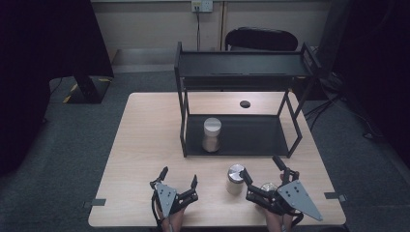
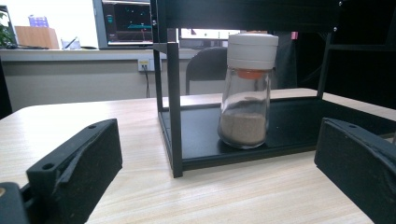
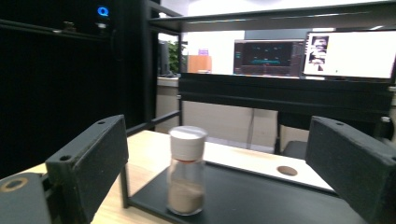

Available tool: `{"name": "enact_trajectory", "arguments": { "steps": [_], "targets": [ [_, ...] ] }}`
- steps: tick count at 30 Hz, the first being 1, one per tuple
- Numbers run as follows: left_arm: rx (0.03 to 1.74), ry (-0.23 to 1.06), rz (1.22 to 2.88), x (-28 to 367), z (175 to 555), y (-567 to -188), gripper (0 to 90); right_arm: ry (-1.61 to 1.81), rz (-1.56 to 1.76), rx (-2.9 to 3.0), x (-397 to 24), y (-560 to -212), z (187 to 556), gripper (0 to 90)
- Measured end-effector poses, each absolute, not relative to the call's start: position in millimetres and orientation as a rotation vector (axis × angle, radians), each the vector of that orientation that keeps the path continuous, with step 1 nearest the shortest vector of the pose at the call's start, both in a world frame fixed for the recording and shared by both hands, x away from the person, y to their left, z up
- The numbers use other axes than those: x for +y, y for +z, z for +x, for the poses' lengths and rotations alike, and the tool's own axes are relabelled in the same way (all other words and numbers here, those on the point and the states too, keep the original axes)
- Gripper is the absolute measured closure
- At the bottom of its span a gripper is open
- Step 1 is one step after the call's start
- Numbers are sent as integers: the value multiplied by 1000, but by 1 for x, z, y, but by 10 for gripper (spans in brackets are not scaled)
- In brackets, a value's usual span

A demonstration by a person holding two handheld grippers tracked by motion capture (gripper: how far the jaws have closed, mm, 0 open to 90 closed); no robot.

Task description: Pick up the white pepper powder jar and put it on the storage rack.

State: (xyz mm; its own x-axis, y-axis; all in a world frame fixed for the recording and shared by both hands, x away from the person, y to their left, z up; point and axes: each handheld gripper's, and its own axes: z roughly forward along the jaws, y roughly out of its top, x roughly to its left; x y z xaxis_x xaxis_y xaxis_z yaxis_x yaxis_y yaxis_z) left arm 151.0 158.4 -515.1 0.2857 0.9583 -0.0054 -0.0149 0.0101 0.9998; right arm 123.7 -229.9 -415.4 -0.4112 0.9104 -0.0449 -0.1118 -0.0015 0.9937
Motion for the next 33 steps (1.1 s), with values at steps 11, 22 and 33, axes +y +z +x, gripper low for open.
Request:
{"name": "enact_trajectory", "arguments": {
  "steps": [11,22,33],
  "targets": [
    [984,996,1315,159,151,-515,3,1544,860,1485,-198,-431,120,54],
    [984,996,1315,159,151,-515,3,1511,863,1485,-181,-456,118,76],
    [984,995,1315,159,151,-515,3,1482,908,1473,-172,-470,120,82]
  ]
}}
